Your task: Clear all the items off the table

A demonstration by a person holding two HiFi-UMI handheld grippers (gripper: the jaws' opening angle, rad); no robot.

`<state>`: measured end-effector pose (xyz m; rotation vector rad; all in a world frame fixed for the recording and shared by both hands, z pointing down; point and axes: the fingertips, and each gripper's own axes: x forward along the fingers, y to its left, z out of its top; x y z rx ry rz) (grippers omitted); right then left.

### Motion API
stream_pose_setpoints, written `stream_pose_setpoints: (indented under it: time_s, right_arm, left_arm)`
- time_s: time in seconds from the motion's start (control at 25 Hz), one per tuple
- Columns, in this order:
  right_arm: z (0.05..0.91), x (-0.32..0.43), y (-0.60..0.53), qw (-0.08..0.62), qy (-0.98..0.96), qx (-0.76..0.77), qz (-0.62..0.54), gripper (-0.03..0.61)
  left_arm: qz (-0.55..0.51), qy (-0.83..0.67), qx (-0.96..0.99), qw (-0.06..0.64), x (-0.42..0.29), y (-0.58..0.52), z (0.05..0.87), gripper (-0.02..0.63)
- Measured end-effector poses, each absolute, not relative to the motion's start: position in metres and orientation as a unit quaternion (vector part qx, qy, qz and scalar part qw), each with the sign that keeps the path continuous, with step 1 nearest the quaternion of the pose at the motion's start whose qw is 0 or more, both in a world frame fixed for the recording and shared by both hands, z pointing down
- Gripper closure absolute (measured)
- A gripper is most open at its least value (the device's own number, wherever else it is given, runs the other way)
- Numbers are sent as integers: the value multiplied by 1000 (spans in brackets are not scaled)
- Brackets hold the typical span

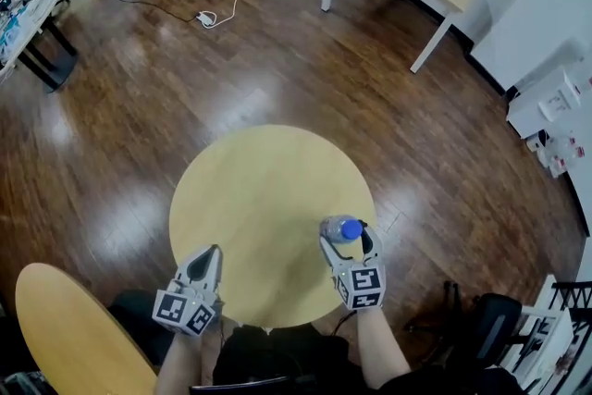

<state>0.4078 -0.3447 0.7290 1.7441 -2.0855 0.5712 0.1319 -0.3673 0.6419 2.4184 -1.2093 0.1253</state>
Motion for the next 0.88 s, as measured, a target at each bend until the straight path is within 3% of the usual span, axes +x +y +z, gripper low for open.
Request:
stream_pose_setpoints:
  time_s: [0.44, 0.88]
  right_arm:
    - [738, 407, -367, 183, -747, 610, 189, 197]
    - [675, 368, -385, 164, -784, 586, 124, 199]
  left_arm:
    - [42, -439, 866, 234, 142, -375, 646, 623]
    - [-16, -529, 829, 179, 51, -341, 601, 623]
